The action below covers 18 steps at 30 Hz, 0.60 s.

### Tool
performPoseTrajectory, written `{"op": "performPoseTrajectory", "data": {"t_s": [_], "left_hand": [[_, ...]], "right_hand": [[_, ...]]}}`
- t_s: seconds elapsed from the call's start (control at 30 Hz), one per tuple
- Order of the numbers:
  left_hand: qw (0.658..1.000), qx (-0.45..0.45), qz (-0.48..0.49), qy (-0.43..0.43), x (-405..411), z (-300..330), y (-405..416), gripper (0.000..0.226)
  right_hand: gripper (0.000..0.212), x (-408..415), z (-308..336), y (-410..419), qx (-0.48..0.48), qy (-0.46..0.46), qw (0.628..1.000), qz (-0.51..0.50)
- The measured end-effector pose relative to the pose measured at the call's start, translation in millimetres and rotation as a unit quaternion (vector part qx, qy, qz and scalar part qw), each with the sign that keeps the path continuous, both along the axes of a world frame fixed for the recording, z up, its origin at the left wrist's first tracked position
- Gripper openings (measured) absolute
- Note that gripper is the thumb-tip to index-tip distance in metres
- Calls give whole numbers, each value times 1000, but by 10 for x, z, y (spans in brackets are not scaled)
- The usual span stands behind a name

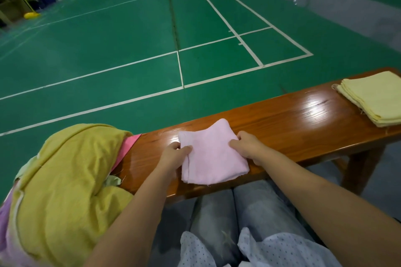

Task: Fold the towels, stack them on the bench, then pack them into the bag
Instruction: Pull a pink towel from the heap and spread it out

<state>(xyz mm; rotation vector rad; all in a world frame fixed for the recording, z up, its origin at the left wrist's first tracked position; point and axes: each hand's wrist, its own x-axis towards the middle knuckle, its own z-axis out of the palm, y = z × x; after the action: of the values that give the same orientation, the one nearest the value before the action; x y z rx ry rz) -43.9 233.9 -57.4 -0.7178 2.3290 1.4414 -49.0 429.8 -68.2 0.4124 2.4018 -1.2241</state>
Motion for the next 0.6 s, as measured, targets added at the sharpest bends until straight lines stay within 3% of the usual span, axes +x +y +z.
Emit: {"op": "performPoseTrajectory", "data": {"t_s": [0.17,0.33,0.6], "left_hand": [[998,-1,-29,56,-63,118,267,35],[990,79,-87,77,-178,217,825,28],[961,204,-173,76,-358,379,2306,25]], "right_hand": [[12,6,145,363,-60,62,995,-49],[9,-13,402,1122,-104,85,986,-94],[6,-37,682,2651,-59,147,969,-188]]}}
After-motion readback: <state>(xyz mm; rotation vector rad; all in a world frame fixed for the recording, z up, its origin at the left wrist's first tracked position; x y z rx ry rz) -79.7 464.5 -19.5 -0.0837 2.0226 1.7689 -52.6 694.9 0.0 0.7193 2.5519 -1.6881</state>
